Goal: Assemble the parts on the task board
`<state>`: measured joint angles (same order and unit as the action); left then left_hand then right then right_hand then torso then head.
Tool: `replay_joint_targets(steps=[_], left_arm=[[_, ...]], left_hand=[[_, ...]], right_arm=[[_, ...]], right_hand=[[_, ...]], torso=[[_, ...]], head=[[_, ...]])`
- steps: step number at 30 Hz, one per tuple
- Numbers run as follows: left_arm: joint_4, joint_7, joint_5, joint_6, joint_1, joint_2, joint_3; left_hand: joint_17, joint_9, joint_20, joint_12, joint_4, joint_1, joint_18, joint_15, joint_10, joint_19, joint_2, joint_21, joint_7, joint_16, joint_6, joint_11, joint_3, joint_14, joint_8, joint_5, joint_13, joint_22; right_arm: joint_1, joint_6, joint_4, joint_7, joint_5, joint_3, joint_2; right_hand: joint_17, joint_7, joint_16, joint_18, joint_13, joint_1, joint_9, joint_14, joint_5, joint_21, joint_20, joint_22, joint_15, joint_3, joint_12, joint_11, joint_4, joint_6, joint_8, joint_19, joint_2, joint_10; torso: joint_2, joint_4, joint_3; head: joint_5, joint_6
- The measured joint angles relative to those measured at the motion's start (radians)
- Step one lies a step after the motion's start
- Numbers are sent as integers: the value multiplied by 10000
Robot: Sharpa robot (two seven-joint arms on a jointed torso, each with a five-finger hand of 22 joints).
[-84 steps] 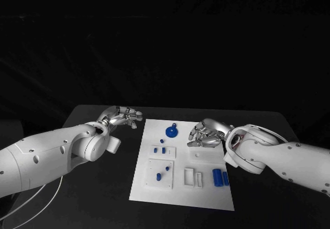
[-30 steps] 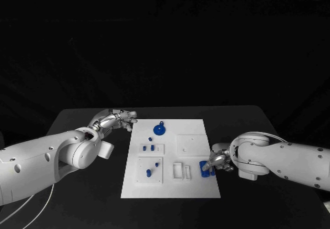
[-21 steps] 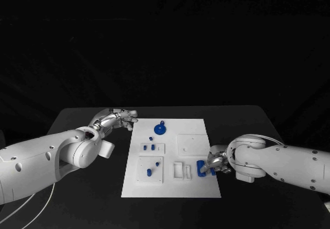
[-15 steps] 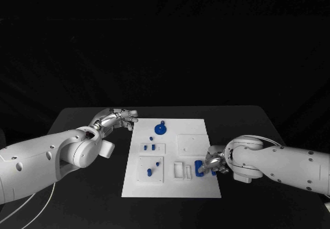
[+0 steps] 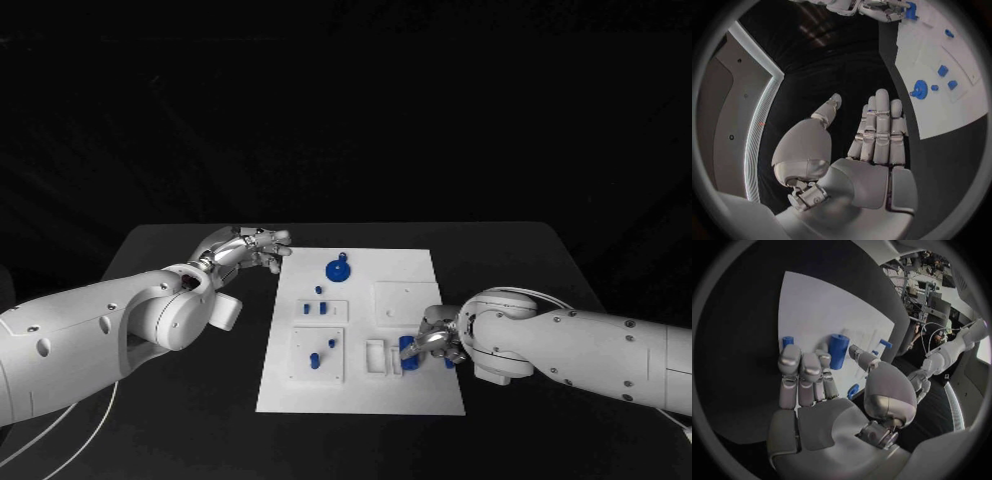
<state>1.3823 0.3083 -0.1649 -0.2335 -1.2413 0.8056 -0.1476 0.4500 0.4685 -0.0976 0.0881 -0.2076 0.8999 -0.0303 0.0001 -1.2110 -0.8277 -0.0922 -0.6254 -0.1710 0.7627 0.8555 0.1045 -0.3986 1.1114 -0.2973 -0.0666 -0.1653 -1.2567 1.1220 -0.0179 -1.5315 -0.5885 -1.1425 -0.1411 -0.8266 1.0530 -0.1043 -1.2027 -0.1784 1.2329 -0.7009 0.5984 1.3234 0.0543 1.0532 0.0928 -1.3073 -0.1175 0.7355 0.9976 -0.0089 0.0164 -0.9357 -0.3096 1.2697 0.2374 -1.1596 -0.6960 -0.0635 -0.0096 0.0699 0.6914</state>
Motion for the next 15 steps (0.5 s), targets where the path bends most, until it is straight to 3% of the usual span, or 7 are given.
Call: replay_joint_targets(steps=[11,12,13,15], left_arm=[[-5,0,4,33,0,-4,0],[-5,-1,5,35,0,-4,0],[-5,-1,5,38,0,-4,0],[-5,-3,5,44,0,-5,0]], left_hand=[[7,-4,1,0,0,0,-1,0,2,1,0,0,26,0,-26,-2,0,0,0,0,1,-8],[6,-4,1,0,0,0,0,0,2,1,0,0,26,0,-26,-2,0,0,0,0,1,-8],[6,-4,1,0,-1,0,-1,0,2,1,0,1,26,0,-26,-2,1,0,0,0,1,-8],[14,-3,2,0,-28,0,0,0,2,1,0,40,26,0,-26,-3,27,0,0,0,1,-8]], right_arm=[[-32,158,220,45,-44,27,311],[-42,168,248,51,-45,32,328],[-53,184,276,59,-48,32,347],[-83,219,326,80,-48,38,401]], right_hand=[[-1,-17,1,1,24,109,10,5,0,0,16,-8,3,-27,-25,36,-27,17,-23,-23,-31,35],[-1,-17,0,1,34,105,178,6,0,0,19,-8,4,-27,-27,36,-27,17,-23,-52,-35,35],[-1,-18,1,1,35,54,651,5,0,39,20,-8,4,-40,-26,36,-14,18,-19,-58,-86,35],[-1,-18,0,2,35,24,1254,6,0,39,19,-8,4,-71,-27,36,18,17,-9,-59,-116,35]], torso=[[0,12,2],[0,12,4],[0,12,5],[-4,12,6]], head=[[-60,16],[-66,18],[-70,20],[-74,27]])
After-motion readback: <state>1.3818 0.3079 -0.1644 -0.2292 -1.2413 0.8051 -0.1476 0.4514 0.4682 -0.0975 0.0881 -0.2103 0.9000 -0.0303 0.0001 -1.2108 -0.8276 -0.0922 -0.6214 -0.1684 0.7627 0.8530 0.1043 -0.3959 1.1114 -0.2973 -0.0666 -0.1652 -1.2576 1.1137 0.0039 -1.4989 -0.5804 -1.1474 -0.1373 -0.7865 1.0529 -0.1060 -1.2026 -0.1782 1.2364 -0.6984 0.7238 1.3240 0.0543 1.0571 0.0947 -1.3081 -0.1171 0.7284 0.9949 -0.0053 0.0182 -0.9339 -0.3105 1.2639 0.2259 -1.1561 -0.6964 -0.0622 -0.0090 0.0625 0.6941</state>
